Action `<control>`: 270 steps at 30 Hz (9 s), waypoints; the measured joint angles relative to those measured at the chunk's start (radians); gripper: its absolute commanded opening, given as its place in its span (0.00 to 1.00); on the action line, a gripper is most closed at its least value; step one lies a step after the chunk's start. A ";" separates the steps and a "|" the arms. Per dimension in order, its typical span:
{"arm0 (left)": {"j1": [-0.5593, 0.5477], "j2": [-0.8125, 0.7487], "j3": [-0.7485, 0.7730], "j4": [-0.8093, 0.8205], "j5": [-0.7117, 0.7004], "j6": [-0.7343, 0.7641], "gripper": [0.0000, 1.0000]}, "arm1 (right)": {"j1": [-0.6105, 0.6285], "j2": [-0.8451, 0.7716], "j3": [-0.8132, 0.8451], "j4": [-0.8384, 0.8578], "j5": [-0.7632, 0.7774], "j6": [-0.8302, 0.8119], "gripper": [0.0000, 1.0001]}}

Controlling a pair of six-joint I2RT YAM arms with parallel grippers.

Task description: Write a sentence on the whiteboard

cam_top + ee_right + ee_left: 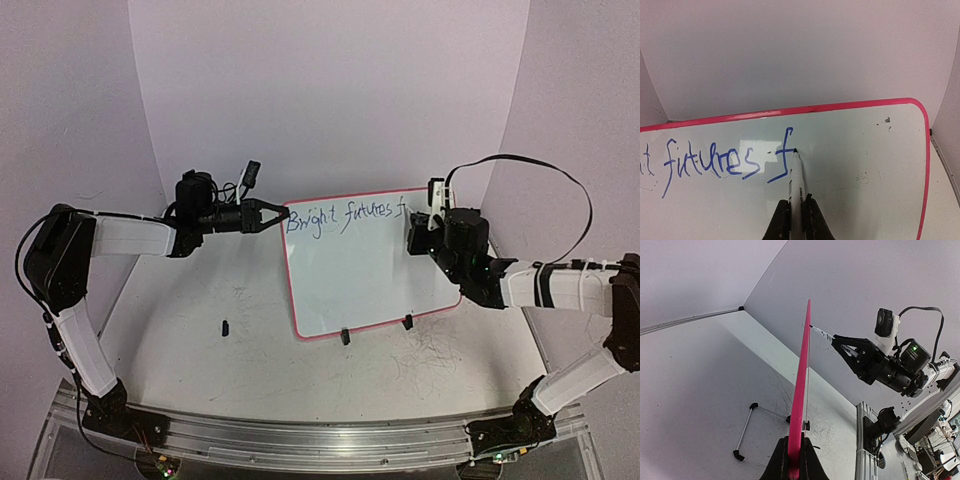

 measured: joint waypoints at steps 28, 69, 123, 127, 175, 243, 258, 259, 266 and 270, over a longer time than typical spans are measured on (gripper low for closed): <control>0.000 0.000 0.000 0.000 0.000 0.001 0.00 | -0.039 -0.011 -0.003 0.009 -0.077 0.038 0.00; 0.000 0.000 0.001 -0.008 -0.003 0.001 0.00 | -0.039 0.006 -0.009 0.026 -0.071 0.055 0.00; -0.002 0.000 0.006 -0.018 0.000 0.008 0.00 | -0.051 -0.047 -0.067 -0.004 -0.069 0.059 0.00; -0.002 0.000 0.006 -0.018 0.000 0.008 0.00 | -0.051 -0.050 -0.069 -0.006 -0.072 0.065 0.00; -0.002 -0.002 0.006 -0.024 -0.003 0.017 0.00 | -0.056 -0.346 -0.147 -0.095 -0.018 0.035 0.00; -0.008 -0.017 -0.003 -0.042 -0.024 0.029 0.00 | -0.163 -0.071 -0.131 0.114 -0.190 -0.020 0.00; -0.008 -0.017 -0.003 -0.042 -0.025 0.028 0.00 | -0.163 -0.030 -0.114 0.157 -0.152 -0.020 0.00; -0.008 -0.017 -0.003 -0.042 -0.025 0.028 0.00 | -0.163 -0.025 -0.110 0.161 -0.151 -0.020 0.00; -0.008 -0.017 -0.003 -0.043 -0.025 0.028 0.00 | -0.163 -0.011 -0.095 0.170 -0.154 -0.024 0.00; -0.008 -0.017 -0.003 -0.045 -0.025 0.028 0.00 | -0.163 -0.011 -0.096 0.169 -0.161 -0.024 0.00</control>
